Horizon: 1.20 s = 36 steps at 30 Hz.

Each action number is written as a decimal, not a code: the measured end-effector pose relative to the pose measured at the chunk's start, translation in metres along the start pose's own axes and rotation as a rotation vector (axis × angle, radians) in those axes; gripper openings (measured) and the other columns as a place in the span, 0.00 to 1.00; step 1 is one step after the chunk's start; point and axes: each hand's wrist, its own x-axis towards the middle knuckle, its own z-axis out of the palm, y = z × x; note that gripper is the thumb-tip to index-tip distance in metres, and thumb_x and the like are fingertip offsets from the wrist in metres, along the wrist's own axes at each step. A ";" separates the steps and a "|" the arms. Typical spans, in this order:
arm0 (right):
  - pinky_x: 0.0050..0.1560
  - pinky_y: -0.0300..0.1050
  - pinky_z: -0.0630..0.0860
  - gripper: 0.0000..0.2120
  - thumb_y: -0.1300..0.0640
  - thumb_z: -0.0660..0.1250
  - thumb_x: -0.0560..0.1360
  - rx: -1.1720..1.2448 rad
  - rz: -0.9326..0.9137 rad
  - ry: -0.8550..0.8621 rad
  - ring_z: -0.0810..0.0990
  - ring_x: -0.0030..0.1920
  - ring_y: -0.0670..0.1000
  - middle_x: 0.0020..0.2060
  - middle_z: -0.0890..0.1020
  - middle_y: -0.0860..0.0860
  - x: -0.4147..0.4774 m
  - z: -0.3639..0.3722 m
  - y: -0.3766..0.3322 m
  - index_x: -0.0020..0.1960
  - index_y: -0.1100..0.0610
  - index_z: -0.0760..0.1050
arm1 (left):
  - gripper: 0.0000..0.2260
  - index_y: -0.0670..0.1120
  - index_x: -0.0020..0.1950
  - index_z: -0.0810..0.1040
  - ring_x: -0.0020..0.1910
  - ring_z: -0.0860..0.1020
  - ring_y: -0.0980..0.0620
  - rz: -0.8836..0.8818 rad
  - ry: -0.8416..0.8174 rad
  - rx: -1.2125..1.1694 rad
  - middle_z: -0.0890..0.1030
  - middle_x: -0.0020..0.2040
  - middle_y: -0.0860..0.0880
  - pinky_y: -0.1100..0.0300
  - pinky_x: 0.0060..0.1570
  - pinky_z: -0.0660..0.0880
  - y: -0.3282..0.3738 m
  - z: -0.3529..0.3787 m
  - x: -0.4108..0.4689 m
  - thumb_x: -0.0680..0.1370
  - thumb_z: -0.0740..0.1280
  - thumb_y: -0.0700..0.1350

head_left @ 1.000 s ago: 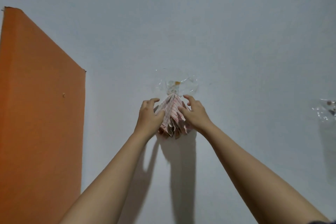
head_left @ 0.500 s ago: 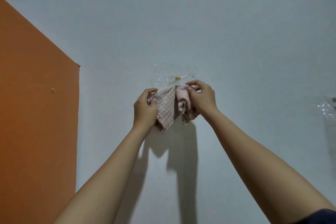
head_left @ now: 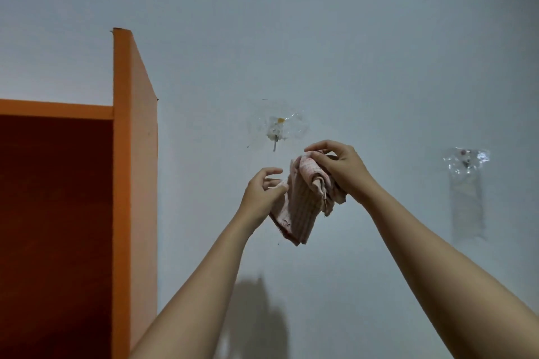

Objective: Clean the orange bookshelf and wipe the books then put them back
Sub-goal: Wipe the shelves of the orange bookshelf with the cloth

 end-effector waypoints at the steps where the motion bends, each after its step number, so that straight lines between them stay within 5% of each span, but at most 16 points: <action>1: 0.45 0.39 0.74 0.06 0.59 0.66 0.75 -0.006 0.008 -0.011 0.80 0.41 0.49 0.43 0.81 0.50 -0.015 -0.005 -0.008 0.45 0.51 0.81 | 0.11 0.48 0.57 0.74 0.52 0.76 0.53 -0.003 -0.031 -0.010 0.79 0.53 0.45 0.68 0.45 0.74 0.005 0.001 -0.014 0.76 0.67 0.39; 8: 0.40 0.30 0.73 0.05 0.62 0.66 0.75 0.036 0.083 0.041 0.78 0.40 0.45 0.40 0.80 0.51 -0.137 -0.018 -0.087 0.45 0.56 0.81 | 0.12 0.49 0.59 0.73 0.49 0.75 0.61 0.000 -0.122 -0.120 0.76 0.50 0.55 0.70 0.45 0.74 0.052 -0.008 -0.139 0.77 0.67 0.41; 17: 0.41 0.33 0.74 0.05 0.63 0.65 0.76 0.152 0.210 -0.052 0.79 0.38 0.41 0.39 0.79 0.50 -0.282 0.044 -0.173 0.45 0.57 0.80 | 0.12 0.52 0.51 0.71 0.46 0.78 0.45 -0.146 -0.182 -0.276 0.78 0.47 0.43 0.52 0.47 0.74 0.092 -0.092 -0.298 0.73 0.71 0.42; 21: 0.43 0.38 0.75 0.08 0.63 0.65 0.75 0.130 0.195 -0.146 0.79 0.39 0.46 0.42 0.81 0.55 -0.297 0.079 -0.206 0.43 0.53 0.80 | 0.11 0.48 0.49 0.72 0.39 0.76 0.50 -0.270 -0.283 -0.315 0.75 0.43 0.45 0.60 0.35 0.74 0.108 -0.152 -0.333 0.74 0.68 0.34; 25: 0.45 0.46 0.76 0.09 0.63 0.65 0.75 0.083 0.136 -0.255 0.79 0.41 0.50 0.43 0.82 0.56 -0.305 0.124 -0.232 0.43 0.52 0.80 | 0.08 0.45 0.49 0.78 0.41 0.78 0.53 -0.361 -0.349 -0.234 0.79 0.46 0.48 0.63 0.38 0.76 0.124 -0.215 -0.358 0.75 0.66 0.34; 31: 0.45 0.39 0.75 0.06 0.59 0.64 0.77 0.104 0.150 -0.250 0.77 0.47 0.47 0.44 0.79 0.47 -0.331 0.197 -0.247 0.48 0.51 0.79 | 0.11 0.43 0.53 0.80 0.44 0.79 0.51 -0.341 -0.087 -0.247 0.81 0.52 0.45 0.58 0.42 0.77 0.121 -0.283 -0.395 0.75 0.65 0.32; 36: 0.51 0.45 0.77 0.07 0.52 0.62 0.78 0.239 0.220 -0.338 0.79 0.49 0.48 0.48 0.80 0.50 -0.353 0.245 -0.257 0.56 0.47 0.73 | 0.12 0.45 0.53 0.79 0.44 0.79 0.52 -0.323 0.154 -0.288 0.76 0.56 0.44 0.61 0.37 0.79 0.128 -0.321 -0.413 0.76 0.62 0.31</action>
